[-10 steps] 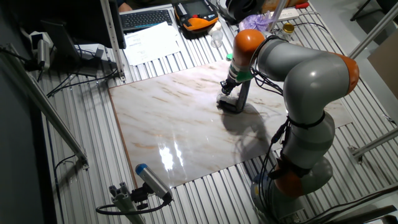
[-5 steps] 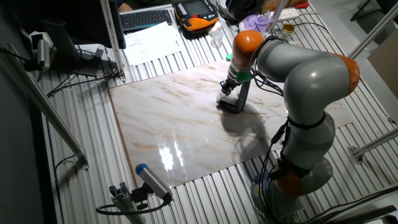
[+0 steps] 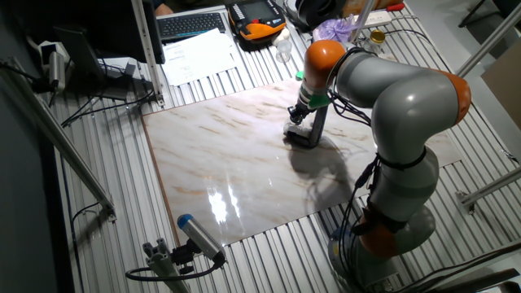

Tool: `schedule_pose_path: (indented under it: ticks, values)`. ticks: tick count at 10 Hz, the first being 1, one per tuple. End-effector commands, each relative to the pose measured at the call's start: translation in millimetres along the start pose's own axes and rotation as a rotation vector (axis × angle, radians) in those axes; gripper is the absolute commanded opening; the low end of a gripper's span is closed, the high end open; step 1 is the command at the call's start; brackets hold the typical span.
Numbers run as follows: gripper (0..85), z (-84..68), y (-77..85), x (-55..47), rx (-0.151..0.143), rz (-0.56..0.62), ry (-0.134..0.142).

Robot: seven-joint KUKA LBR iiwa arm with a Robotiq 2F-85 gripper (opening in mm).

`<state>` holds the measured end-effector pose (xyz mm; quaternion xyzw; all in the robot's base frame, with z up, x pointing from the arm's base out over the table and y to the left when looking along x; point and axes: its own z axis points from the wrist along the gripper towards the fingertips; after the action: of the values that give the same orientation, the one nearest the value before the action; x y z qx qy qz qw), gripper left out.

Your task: Screw the lid onto the jar

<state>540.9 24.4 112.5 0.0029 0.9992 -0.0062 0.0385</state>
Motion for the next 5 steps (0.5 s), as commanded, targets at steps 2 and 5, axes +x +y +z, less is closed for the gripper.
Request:
schedule_pose_path:
  ticks: [2,5]
  values:
    - [51.0,-0.4,0.3,0.9,0.000,0.002,-0.002]
    - [51.0,0.0,0.6,1.0,0.002,0.005,-0.003]
